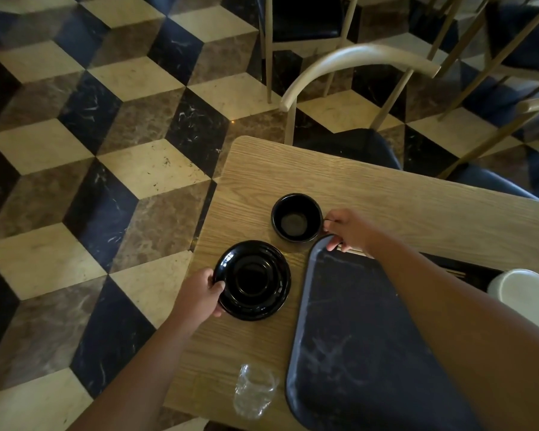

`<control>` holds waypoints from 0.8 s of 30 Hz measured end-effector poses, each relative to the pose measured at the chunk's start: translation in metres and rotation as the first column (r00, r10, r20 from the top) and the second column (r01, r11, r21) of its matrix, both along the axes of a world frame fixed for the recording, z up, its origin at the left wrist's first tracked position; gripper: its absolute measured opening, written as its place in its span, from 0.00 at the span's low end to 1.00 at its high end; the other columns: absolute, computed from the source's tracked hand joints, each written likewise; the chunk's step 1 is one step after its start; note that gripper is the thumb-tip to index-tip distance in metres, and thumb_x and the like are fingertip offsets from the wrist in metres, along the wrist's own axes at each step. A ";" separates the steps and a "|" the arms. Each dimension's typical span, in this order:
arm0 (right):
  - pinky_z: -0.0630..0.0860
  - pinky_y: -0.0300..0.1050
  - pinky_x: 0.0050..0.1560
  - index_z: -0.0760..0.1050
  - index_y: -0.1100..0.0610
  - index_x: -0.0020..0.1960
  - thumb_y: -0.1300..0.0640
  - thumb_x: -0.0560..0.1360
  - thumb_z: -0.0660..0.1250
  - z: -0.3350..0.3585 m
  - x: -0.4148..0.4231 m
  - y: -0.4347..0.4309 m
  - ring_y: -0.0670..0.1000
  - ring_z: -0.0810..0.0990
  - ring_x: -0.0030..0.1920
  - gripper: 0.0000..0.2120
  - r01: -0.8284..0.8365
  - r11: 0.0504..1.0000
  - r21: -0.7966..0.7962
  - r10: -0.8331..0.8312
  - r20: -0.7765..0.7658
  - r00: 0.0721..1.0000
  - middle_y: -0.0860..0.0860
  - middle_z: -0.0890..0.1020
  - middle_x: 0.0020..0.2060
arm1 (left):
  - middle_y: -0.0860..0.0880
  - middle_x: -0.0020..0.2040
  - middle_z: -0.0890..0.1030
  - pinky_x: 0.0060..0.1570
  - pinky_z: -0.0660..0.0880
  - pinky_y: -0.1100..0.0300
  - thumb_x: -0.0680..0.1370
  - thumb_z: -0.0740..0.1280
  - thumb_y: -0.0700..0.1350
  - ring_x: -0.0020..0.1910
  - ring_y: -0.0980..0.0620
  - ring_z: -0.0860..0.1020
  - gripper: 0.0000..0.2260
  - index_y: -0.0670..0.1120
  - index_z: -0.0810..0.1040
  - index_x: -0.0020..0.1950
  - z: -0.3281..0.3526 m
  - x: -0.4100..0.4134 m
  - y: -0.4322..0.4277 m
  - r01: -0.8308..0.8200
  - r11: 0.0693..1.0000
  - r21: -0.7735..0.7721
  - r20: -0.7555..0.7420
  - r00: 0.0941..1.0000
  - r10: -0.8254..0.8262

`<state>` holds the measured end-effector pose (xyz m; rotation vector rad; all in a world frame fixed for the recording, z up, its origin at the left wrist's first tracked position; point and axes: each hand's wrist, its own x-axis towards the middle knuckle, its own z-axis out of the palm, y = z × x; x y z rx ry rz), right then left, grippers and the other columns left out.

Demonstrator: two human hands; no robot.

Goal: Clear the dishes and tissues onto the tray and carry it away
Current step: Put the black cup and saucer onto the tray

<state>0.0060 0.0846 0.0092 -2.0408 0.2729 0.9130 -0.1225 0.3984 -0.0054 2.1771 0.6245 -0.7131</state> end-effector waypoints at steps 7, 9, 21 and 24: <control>0.68 0.38 0.25 0.74 0.55 0.43 0.59 0.82 0.59 0.000 -0.016 -0.003 0.46 0.83 0.29 0.10 0.031 1.000 -0.004 -0.031 0.079 0.996 0.54 0.80 0.35 | 0.43 0.43 0.84 0.29 0.80 0.59 0.81 0.63 0.41 0.29 0.48 0.85 0.04 0.42 0.75 0.54 0.007 -0.006 -0.007 -0.064 0.995 -0.072 0.003 0.998 0.064; 0.67 0.40 0.26 0.74 0.54 0.43 0.59 0.82 0.59 0.001 -0.020 -0.003 0.47 0.84 0.30 0.11 0.039 0.999 0.009 -0.040 0.103 0.994 0.55 0.81 0.38 | 0.42 0.45 0.83 0.29 0.80 0.60 0.81 0.63 0.40 0.30 0.49 0.85 0.02 0.43 0.75 0.53 0.011 -0.010 -0.011 -0.102 0.990 -0.102 0.011 0.995 0.103; 0.70 0.41 0.31 0.76 0.54 0.44 0.58 0.82 0.60 0.065 -0.055 -0.033 0.48 0.84 0.34 0.10 0.049 0.994 0.096 -0.068 0.202 0.977 0.52 0.85 0.48 | 0.43 0.47 0.84 0.34 0.83 0.54 0.81 0.64 0.40 0.35 0.46 0.86 0.11 0.38 0.75 0.62 0.037 -0.022 -0.043 -0.153 0.968 -0.201 0.106 0.979 0.176; 0.69 0.42 0.29 0.76 0.56 0.43 0.58 0.81 0.61 0.074 -0.074 -0.048 0.56 0.86 0.36 0.10 0.069 0.994 0.086 -0.086 0.216 0.973 0.55 0.86 0.46 | 0.42 0.48 0.84 0.33 0.82 0.54 0.81 0.65 0.40 0.35 0.45 0.86 0.13 0.38 0.74 0.64 0.040 -0.028 -0.060 -0.140 0.962 -0.234 0.105 0.980 0.168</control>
